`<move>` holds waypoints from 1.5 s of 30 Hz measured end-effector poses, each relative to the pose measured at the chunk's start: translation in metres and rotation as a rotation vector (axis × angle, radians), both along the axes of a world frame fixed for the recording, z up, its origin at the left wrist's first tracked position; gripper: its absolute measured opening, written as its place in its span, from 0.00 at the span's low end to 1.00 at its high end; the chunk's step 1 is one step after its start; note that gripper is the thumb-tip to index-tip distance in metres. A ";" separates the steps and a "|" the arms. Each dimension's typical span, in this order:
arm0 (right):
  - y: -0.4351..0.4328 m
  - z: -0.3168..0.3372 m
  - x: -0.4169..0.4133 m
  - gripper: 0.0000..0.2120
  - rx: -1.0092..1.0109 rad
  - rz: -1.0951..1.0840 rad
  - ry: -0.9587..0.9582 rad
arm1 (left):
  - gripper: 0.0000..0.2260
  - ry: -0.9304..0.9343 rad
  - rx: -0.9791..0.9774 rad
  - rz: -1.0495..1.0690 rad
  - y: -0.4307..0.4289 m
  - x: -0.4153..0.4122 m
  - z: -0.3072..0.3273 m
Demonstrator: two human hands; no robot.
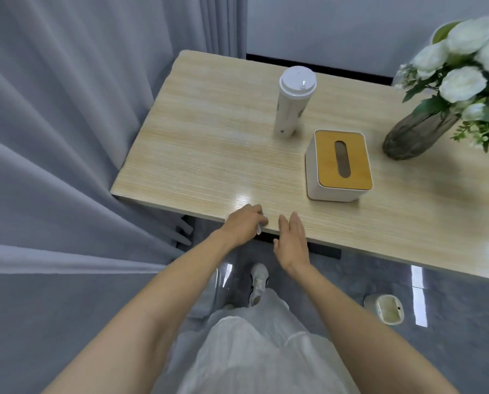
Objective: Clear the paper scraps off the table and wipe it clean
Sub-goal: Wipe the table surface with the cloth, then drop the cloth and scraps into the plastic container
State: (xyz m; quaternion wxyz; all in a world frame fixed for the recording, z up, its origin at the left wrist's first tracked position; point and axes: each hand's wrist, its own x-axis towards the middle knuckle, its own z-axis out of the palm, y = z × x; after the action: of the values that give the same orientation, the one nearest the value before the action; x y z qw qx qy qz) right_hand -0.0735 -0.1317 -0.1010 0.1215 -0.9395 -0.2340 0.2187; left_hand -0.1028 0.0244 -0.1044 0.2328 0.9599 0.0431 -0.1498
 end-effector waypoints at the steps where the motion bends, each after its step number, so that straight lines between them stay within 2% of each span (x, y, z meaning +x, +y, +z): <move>1: 0.000 0.006 0.004 0.31 0.009 0.004 0.013 | 0.17 0.068 -0.056 0.017 0.000 0.000 0.005; 3: 0.007 0.024 0.014 0.31 0.078 -0.054 0.104 | 0.17 0.140 -0.264 0.177 0.001 0.001 0.020; 6: 0.024 0.060 0.024 0.27 0.330 -0.276 0.343 | 0.19 0.037 -0.633 0.532 0.005 0.004 0.056; 10: 0.036 0.096 0.023 0.19 0.738 -0.520 0.844 | 0.17 0.003 -0.989 0.698 0.013 0.003 0.090; 13: 0.035 0.103 0.023 0.16 0.837 -0.579 0.891 | 0.12 -0.034 -1.225 0.830 0.014 -0.009 0.097; 18: 0.046 0.102 0.012 0.12 0.692 -0.491 0.839 | 0.13 -0.133 -1.487 1.004 0.015 -0.037 0.095; 20: 0.052 0.100 0.005 0.07 0.680 -0.435 0.803 | 0.14 -0.211 -1.537 1.123 0.017 -0.047 0.087; 22: 0.057 0.096 0.001 0.05 0.660 -0.377 0.784 | 0.19 -0.303 -1.591 1.284 0.017 -0.055 0.082; 24: 0.059 0.092 0.000 0.05 0.605 -0.310 0.805 | 0.16 -0.400 -1.656 1.407 0.010 -0.064 0.080; 32: 0.035 0.040 -0.009 0.03 0.311 -0.094 0.961 | 0.13 -0.612 -1.688 1.754 -0.047 -0.108 0.035; 34: 0.029 0.017 -0.019 0.10 0.214 -0.036 0.976 | 0.17 -0.678 -1.693 1.907 -0.065 -0.128 0.020; 35: 0.027 0.007 -0.027 0.09 0.170 -0.017 0.961 | 0.20 -0.705 -1.706 1.981 -0.074 -0.139 0.010; 39: 0.024 -0.039 -0.060 0.04 0.064 0.022 0.935 | 0.25 -0.714 -1.735 2.176 -0.103 -0.179 -0.054; 42: 0.018 -0.098 -0.081 0.10 -0.043 0.071 0.904 | 0.22 -0.621 -1.692 2.286 -0.123 -0.202 -0.108; 45: 0.010 -0.157 -0.096 0.09 -0.149 0.083 0.911 | 0.19 -0.513 -1.665 2.337 -0.139 -0.223 -0.171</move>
State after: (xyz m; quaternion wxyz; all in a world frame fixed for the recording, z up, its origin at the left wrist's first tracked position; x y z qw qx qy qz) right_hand -0.1696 -0.1215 -0.2582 0.1355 -0.7437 -0.1778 0.6301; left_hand -0.3253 -0.1145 -0.2753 0.6980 -0.0316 0.6438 0.3119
